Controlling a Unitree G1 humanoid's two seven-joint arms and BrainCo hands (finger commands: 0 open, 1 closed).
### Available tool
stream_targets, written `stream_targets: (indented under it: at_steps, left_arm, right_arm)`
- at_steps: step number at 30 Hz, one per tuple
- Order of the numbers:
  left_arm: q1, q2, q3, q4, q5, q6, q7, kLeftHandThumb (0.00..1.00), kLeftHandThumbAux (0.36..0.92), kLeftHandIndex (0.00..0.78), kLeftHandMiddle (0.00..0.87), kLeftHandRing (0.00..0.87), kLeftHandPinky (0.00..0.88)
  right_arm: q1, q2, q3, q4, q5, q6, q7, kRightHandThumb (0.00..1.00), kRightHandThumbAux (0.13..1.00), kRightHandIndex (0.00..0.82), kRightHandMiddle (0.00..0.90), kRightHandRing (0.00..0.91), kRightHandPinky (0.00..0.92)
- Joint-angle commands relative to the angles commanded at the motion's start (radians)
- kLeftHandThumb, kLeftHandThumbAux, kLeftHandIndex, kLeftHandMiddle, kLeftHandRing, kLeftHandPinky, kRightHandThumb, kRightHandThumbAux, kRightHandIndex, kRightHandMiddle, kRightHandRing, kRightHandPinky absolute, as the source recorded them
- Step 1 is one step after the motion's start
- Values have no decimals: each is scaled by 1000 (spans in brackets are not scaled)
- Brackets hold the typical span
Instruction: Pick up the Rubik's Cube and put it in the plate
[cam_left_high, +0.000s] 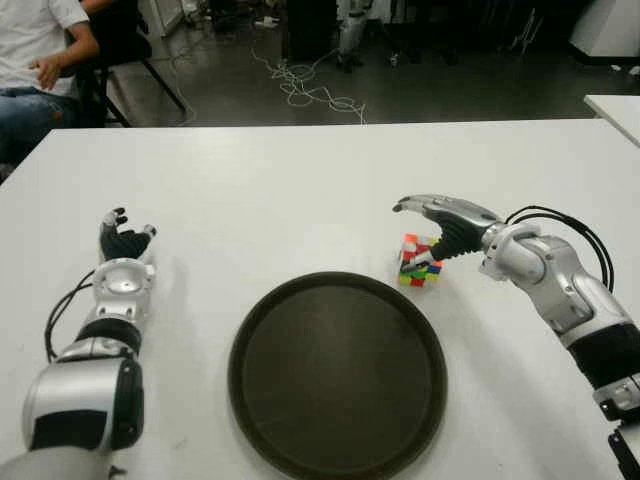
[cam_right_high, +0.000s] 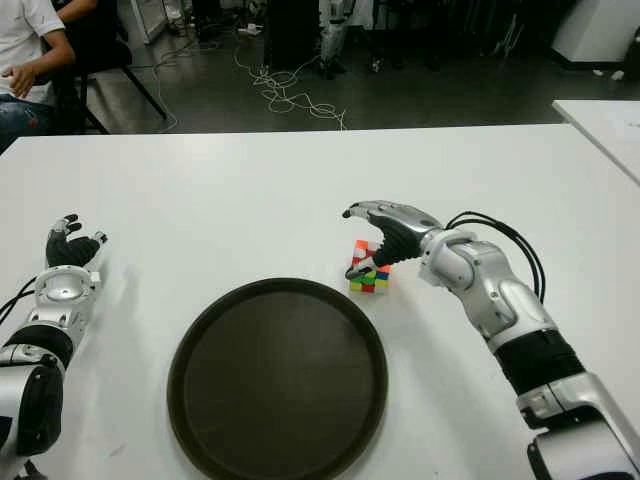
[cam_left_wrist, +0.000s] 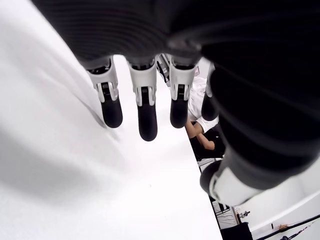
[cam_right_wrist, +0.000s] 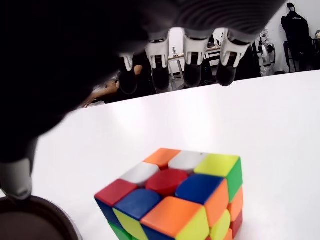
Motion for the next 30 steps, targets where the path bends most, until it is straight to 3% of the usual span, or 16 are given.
stream_targets:
  at_steps: [7,24,30]
  left_arm:
    - [-3,5,-5,2,5,12,1,118,772,110,158,180,205]
    - [1,10,-5,1,3,11,-11,84,736,110,138,157,160]
    - [1,10,2,2,-5,9,-19,99,757,103,136,156,161]
  right_arm:
    - [4,6,6,-5,5,17,3,0,506,0,0,0,0]
    - [21,8,11,-13,2,29,-4,0,489,0,0,0,0]
    - [32,12,5,-2,10,27,-15,0,515,0,0,0,0]
